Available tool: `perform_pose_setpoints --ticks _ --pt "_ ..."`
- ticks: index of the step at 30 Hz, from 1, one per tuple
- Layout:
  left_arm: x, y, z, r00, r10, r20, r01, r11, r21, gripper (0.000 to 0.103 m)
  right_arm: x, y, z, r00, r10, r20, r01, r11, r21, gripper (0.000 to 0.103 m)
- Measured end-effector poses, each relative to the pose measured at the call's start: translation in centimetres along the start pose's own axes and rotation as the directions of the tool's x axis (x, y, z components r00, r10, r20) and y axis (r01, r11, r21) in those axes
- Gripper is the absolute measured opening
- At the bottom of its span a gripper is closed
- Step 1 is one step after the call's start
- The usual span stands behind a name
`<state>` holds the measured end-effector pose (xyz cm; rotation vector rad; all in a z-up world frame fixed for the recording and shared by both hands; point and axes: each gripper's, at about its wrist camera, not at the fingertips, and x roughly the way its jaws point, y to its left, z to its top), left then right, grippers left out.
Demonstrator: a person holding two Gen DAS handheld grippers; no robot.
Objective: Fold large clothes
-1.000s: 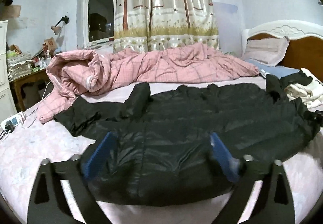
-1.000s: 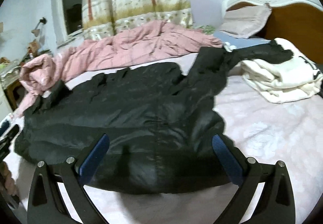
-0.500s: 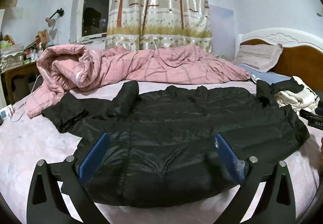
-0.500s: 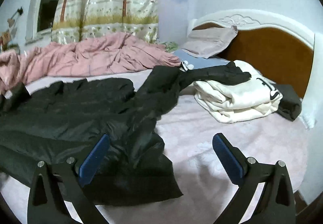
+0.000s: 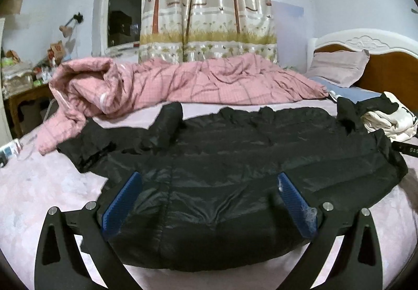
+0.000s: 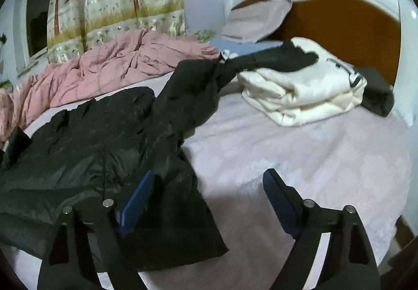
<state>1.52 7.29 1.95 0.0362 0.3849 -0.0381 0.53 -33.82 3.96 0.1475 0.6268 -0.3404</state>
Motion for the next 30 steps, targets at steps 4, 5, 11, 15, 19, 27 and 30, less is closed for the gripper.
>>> perform_pose_setpoints --ticks 4,5,11,15,19,27,30 --pt "-0.8 -0.4 0.0 0.998 0.022 0.051 -0.023 0.999 0.022 0.103 -1.1 0.9 -0.1 0.998 0.035 0.058 -0.032 0.998 -0.057 0.087" --pt "-1.1 -0.5 0.0 0.997 0.033 0.067 -0.035 0.999 0.024 0.103 -1.3 1.2 -0.1 0.996 0.048 0.07 -0.044 0.997 -0.065 0.09" --pt "-1.8 -0.9 0.0 0.986 0.071 0.153 -0.074 0.997 0.013 0.103 -2.3 2.0 -0.2 0.985 0.144 0.095 -0.14 0.989 -0.05 0.103" --pt "-2.2 0.0 0.8 0.985 0.03 0.172 -0.031 0.999 0.007 0.103 -3.6 2.6 -0.5 0.976 0.096 0.196 -0.082 0.994 -0.078 0.103" --pt "0.2 1.2 2.3 0.98 0.12 0.159 -0.136 0.986 0.097 0.103 -4.5 3.9 -1.0 0.959 0.173 0.226 -0.147 0.981 -0.126 0.103" --pt "6.3 12.0 5.3 0.95 0.31 0.04 -0.312 0.949 0.044 0.103 -5.0 6.0 -1.4 0.955 0.213 0.207 -0.164 0.959 -0.233 0.103" --pt "9.4 16.5 5.3 0.942 0.334 -0.032 -0.334 0.943 0.01 0.103 -4.5 6.1 -1.5 0.957 0.235 0.17 -0.194 0.954 -0.227 0.103"
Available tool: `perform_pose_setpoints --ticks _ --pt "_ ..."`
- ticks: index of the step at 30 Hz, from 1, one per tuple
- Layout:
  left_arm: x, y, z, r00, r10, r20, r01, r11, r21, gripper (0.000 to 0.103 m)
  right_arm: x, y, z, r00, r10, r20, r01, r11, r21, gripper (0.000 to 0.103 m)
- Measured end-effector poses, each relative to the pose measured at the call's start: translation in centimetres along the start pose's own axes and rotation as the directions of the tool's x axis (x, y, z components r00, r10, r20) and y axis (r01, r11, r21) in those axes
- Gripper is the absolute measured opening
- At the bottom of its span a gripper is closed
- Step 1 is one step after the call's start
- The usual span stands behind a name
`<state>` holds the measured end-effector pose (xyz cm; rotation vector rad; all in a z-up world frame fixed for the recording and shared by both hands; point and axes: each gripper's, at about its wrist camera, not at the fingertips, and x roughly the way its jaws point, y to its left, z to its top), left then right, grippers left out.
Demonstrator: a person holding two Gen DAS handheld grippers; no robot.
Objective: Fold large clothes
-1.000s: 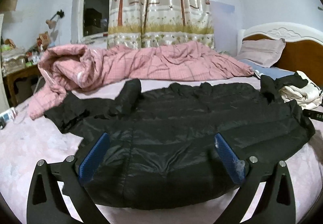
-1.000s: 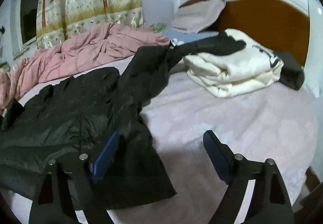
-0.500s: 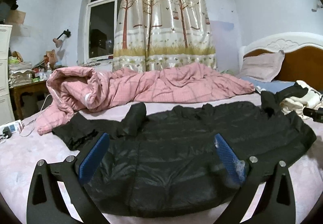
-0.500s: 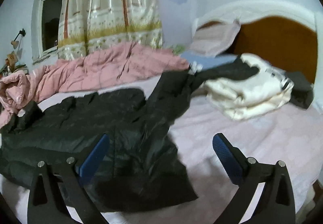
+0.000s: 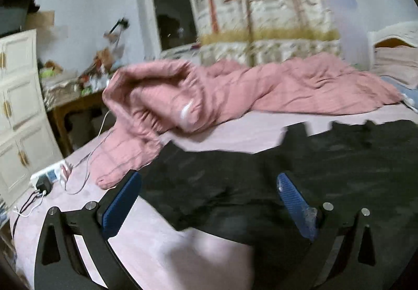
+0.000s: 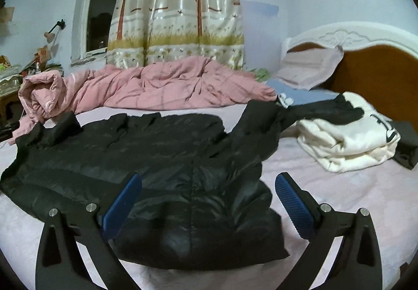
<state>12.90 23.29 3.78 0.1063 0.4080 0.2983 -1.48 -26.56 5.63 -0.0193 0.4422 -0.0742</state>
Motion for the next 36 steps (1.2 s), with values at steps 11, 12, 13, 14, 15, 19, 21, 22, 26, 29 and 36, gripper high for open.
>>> perform_pose_setpoints --ticks 11,12,13,14,15,19,21,22,26,29,36 --pt "7.6 2.3 -2.9 0.956 -0.082 -0.281 0.079 0.997 -0.022 0.097 2.5 1.5 -0.6 0.997 0.006 -0.078 -0.011 0.998 -0.054 0.103" --pt "8.2 2.5 -3.2 0.945 -0.08 -0.316 0.072 0.997 -0.037 0.093 2.5 1.6 -0.6 0.997 0.006 -0.078 -0.011 0.998 -0.062 0.103" --pt "9.0 2.7 -3.3 0.935 -0.069 -0.349 0.055 0.997 -0.051 0.074 2.3 1.8 -0.7 0.997 0.006 -0.075 -0.011 0.997 -0.072 0.103" --pt "9.8 3.0 -3.8 0.919 -0.058 -0.391 0.034 0.997 -0.067 0.042 2.2 2.0 -0.7 0.997 0.008 -0.072 -0.014 0.997 -0.078 0.103" --pt "10.3 3.2 -4.1 0.903 -0.056 -0.425 0.024 0.996 -0.082 0.026 2.1 2.1 -0.8 0.998 0.01 -0.069 -0.016 0.996 -0.085 0.103" --pt "8.3 3.8 -3.4 0.937 -0.056 -0.344 0.019 0.994 -0.109 0.007 1.8 2.5 -0.8 0.998 -0.003 -0.058 -0.003 0.994 -0.108 0.103" --pt "5.4 2.8 -1.9 0.974 -0.044 -0.223 0.028 0.997 -0.072 0.007 1.7 2.6 -0.8 0.998 -0.005 -0.057 -0.001 0.994 -0.107 0.103" --pt "3.8 2.2 -1.3 0.983 -0.051 -0.178 0.04 0.997 -0.06 0.007 1.7 2.5 -0.8 0.998 -0.005 -0.056 0.0 0.994 -0.105 0.103" --pt "-3.8 -2.4 -0.3 0.965 -0.255 -0.063 0.251 0.966 -0.063 0.007 1.2 2.5 -0.5 0.999 -0.008 -0.038 0.005 0.997 -0.079 0.103" --pt "-9.7 -7.7 -0.2 0.898 -0.44 -0.005 0.44 0.897 -0.043 0.007 0.6 2.4 -0.3 0.999 0.025 -0.023 -0.026 0.998 -0.058 0.101" --pt "-16.5 -17.7 -3.9 0.714 -0.695 -0.086 0.689 0.719 -0.095 0.007 -1.8 1.8 0.3 0.934 0.356 0.025 -0.357 0.933 0.05 0.092"
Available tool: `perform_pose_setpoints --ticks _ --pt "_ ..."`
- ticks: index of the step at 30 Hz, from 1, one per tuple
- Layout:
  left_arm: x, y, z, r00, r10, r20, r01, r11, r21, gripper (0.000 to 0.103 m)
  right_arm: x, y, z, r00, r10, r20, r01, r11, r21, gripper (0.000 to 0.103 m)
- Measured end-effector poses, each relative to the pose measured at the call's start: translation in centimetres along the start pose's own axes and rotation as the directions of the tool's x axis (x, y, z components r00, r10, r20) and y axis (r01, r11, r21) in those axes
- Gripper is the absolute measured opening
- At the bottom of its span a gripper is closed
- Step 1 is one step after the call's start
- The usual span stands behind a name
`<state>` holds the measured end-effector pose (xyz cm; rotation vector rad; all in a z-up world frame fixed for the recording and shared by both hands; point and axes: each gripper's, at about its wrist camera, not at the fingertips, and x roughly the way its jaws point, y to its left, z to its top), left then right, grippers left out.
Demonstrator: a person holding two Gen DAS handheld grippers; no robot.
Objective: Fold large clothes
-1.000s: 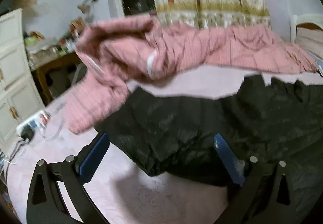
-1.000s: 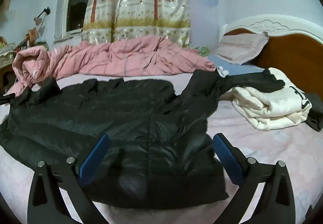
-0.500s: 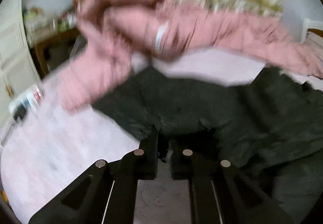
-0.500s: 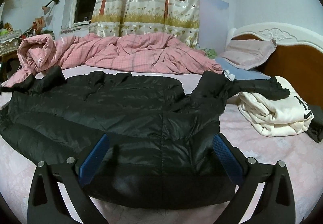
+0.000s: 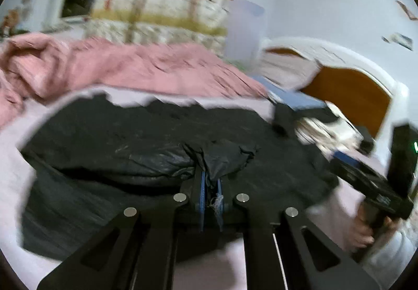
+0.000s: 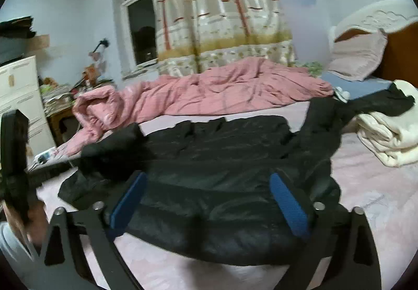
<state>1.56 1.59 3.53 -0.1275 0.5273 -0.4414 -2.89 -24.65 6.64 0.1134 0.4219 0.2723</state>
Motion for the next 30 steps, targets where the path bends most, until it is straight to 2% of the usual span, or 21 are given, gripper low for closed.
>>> perform_pose_setpoints --ticks 3,4,6,8,10,11,15,18,20,22,24,25,27,28,29,30 --pt "1.1 -2.8 -1.2 0.998 -0.041 -0.049 0.044 0.998 0.045 0.008 0.7 0.5 -0.5 0.996 0.072 -0.05 -0.071 0.997 0.016 0.083" --pt "1.4 -3.6 -1.5 0.996 -0.056 -0.065 0.06 0.996 0.061 0.011 1.0 0.5 -0.6 0.992 0.105 -0.069 -0.103 0.994 0.04 0.079" --pt "1.2 -4.6 -2.2 0.996 -0.061 -0.065 0.066 0.995 0.079 0.019 1.8 0.2 -1.2 0.979 0.174 -0.109 -0.162 0.98 0.113 0.078" --pt "0.7 -4.8 -2.5 0.995 -0.091 -0.05 0.095 0.992 0.085 0.042 2.3 -0.1 -1.6 0.972 0.196 -0.129 -0.174 0.971 0.161 0.078" --pt "0.0 -4.1 -1.9 0.996 -0.088 -0.017 0.089 0.993 0.081 0.053 2.8 -0.2 -2.0 0.966 0.214 -0.144 -0.185 0.964 0.193 0.077" --pt "-0.5 -3.6 -1.8 0.997 -0.079 -0.002 0.079 0.994 0.076 0.054 3.0 0.0 -2.1 0.966 0.215 -0.144 -0.185 0.963 0.196 0.076" --pt "-2.4 -1.6 -1.1 0.999 -0.032 0.038 0.031 0.999 0.032 0.055 3.5 0.7 -2.1 0.971 0.188 -0.148 -0.165 0.974 0.157 0.074" --pt "-3.8 0.1 -0.9 0.988 0.116 0.104 -0.121 0.992 0.042 0.058 4.0 1.5 -2.1 0.963 0.22 -0.158 -0.197 0.969 0.146 0.074" --pt "-3.7 1.3 -0.8 0.977 0.179 0.114 -0.183 0.983 0.028 0.058 4.4 2.5 -1.7 0.961 0.224 -0.163 -0.205 0.97 0.127 0.074" --pt "-3.5 3.0 -0.5 0.968 0.228 0.106 -0.227 0.974 -0.023 0.058 5.9 4.0 -1.6 0.958 0.191 -0.214 -0.175 0.98 0.092 0.074" --pt "-3.2 4.6 -0.4 0.965 0.245 0.094 -0.237 0.968 -0.085 0.058 7.8 5.3 -2.2 0.943 0.165 -0.291 -0.15 0.986 0.074 0.074" --pt "-3.0 5.3 -0.4 0.965 0.251 0.08 -0.241 0.964 -0.111 0.058 8.4 5.6 -2.5 0.937 0.156 -0.314 -0.142 0.988 0.067 0.07" --pt "-2.0 6.9 -0.5 0.954 0.3 0.025 -0.291 0.94 -0.179 0.058 8.6 6.3 -2.9 0.945 0.127 -0.3 -0.126 0.992 0.022 0.043" --pt "-1.6 7.7 -0.6 0.955 0.296 0.004 -0.288 0.933 -0.217 0.058 8.6 6.5 -2.6 0.948 0.118 -0.297 -0.126 0.992 -0.006 0.015" --pt "-1.3 8.4 -0.8 0.957 0.289 -0.013 -0.283 0.928 -0.242 0.058 8.7 6.7 -2.2 0.951 0.093 -0.297 -0.111 0.993 -0.045 0.011" --pt "-1.0 8.9 -0.8 0.955 0.295 -0.029 -0.292 0.92 -0.26 0.058 8.8 6.8 -1.6 0.955 0.056 -0.291 -0.083 0.993 -0.081 0.011"
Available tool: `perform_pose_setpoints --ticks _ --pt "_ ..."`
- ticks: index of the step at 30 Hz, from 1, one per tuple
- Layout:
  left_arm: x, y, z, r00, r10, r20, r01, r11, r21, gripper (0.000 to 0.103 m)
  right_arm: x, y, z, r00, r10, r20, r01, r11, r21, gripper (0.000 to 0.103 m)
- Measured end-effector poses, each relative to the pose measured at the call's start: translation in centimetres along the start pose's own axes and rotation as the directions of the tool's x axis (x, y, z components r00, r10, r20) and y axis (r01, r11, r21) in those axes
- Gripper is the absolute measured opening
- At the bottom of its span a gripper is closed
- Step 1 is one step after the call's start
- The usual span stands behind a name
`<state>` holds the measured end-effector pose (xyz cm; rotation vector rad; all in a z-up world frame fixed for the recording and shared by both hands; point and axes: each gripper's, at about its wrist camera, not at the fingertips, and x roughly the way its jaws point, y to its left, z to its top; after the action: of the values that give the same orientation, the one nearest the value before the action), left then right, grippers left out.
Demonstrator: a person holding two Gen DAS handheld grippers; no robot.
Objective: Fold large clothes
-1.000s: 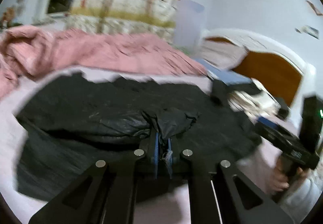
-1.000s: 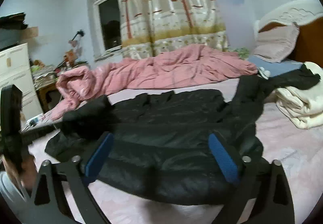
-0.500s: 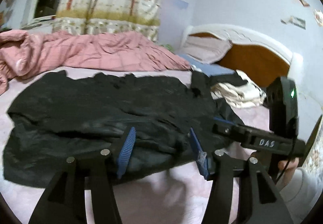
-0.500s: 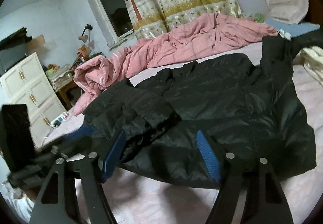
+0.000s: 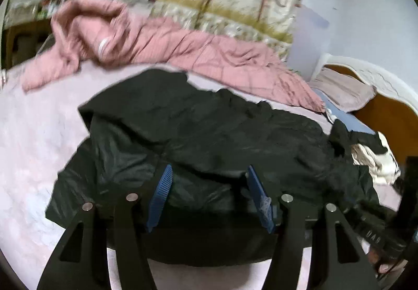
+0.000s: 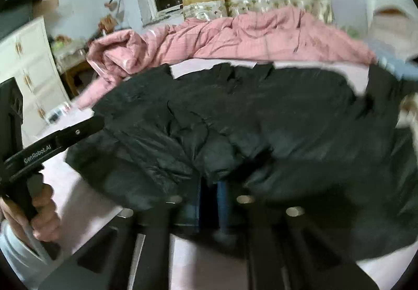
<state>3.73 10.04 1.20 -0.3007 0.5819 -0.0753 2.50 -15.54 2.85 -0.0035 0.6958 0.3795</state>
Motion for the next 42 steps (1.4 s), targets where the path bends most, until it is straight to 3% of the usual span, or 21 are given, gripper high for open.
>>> perform_pose_setpoints --ticks 3,6,7,11,12,13,19,23,24,25,27,28,29,31,33,36,38,39,40,41,42 --pt "0.9 0.1 0.0 0.996 0.092 0.01 -0.093 0.995 0.029 0.058 -0.4 -1.2 2.5 0.993 -0.114 0.04 0.114 0.993 -0.017 0.01" --pt "3.0 0.0 -0.5 0.954 0.296 -0.034 -0.292 0.951 0.106 0.058 0.4 -3.6 6.1 0.966 -0.25 0.068 0.251 0.968 -0.008 0.009" --pt "3.6 0.2 -0.6 0.947 0.316 -0.057 -0.309 0.945 0.104 0.058 0.8 -4.5 7.1 0.953 -0.293 0.071 0.294 0.956 -0.001 0.009" --pt "4.5 0.6 -0.6 0.942 0.325 -0.081 -0.317 0.944 0.095 0.058 2.6 -10.7 10.6 0.854 -0.519 0.049 0.505 0.847 0.166 0.009" --pt "4.7 0.6 -0.6 0.942 0.327 -0.08 -0.319 0.943 0.098 0.058 3.2 -12.6 11.2 0.835 -0.55 0.019 0.536 0.821 0.197 0.009" --pt "4.6 0.6 -0.6 0.942 0.327 -0.08 -0.318 0.942 0.102 0.058 3.7 -14.0 11.5 0.83 -0.557 -0.004 0.546 0.812 0.208 0.009" --pt "4.8 -0.4 -0.7 0.942 0.33 -0.063 -0.317 0.935 0.159 0.058 5.8 -18.8 11.8 0.839 -0.54 -0.071 0.542 0.813 0.214 0.009" --pt "4.5 -0.8 -1.0 0.948 0.315 -0.055 -0.302 0.939 0.166 0.057 6.9 -19.6 10.9 0.857 -0.503 -0.113 0.515 0.836 0.189 0.009" --pt "4.3 -0.8 -0.9 0.954 0.297 -0.051 -0.285 0.944 0.164 0.057 7.0 -19.7 10.6 0.872 -0.476 -0.114 0.489 0.851 0.191 0.009" --pt "4.1 -1.0 -0.8 0.959 0.279 -0.042 -0.269 0.949 0.163 0.057 6.8 -19.8 10.4 0.895 -0.434 -0.105 0.446 0.871 0.205 0.013" --pt "2.9 -1.5 -0.1 0.972 0.233 0.015 -0.232 0.957 0.176 0.057 6.2 -19.9 10.5 0.912 -0.403 -0.079 0.41 0.881 0.235 0.028" --pt "2.1 -1.9 0.4 0.974 0.218 0.064 -0.227 0.954 0.195 0.058 5.3 -19.8 10.5 0.918 -0.395 -0.045 0.393 0.884 0.254 0.048" --pt "1.1 -2.4 1.2 0.968 0.214 0.131 -0.239 0.945 0.223 0.059 4.5 -19.7 10.6 0.921 -0.39 -0.01 0.379 0.887 0.263 0.067" --pt "-0.3 -3.2 3.0 0.933 0.254 0.255 -0.318 0.914 0.253 0.064 3.0 -19.3 10.8 0.919 -0.391 0.056 0.363 0.892 0.27 0.071" --pt "-0.2 -3.1 5.5 0.906 0.313 0.286 -0.388 0.885 0.258 0.065 1.9 -18.8 11.4 0.92 -0.382 0.085 0.348 0.898 0.27 0.071" --pt "3.6 -1.6 9.2 0.916 0.369 0.156 -0.399 0.866 0.301 0.061 1.8 -18.5 11.4 0.949 -0.307 0.072 0.277 0.919 0.28 0.071" --pt "6.8 0.2 10.7 0.923 0.378 0.074 -0.382 0.877 0.29 0.019 3.0 -18.2 11.3 0.967 -0.255 0.01 0.244 0.934 0.26 0.071" --pt "8.2 1.3 11.1 0.926 0.377 0.027 -0.37 0.888 0.272 0.015 3.7 -18.0 11.2 0.961 -0.275 -0.038 0.276 0.932 0.236 0.071" --pt "9.7 2.3 11.1 0.935 0.352 -0.034 -0.331 0.906 0.263 0.014 4.6 -17.6 11.0 0.94 -0.326 -0.097 0.34 0.92 0.196 0.07" --pt "11.3 3.2 10.9 0.94 0.325 -0.106 -0.288 0.92 0.266 0.013 5.4 -17.4 10.8 0.927 -0.35 -0.134 0.369 0.915 0.162 0.065" --pt "12.5 3.8 10.6 0.938 0.31 -0.156 -0.261 0.926 0.272 0.013 6.0 -17.3 10.6 0.937 -0.319 -0.139 0.34 0.927 0.16 0.062"
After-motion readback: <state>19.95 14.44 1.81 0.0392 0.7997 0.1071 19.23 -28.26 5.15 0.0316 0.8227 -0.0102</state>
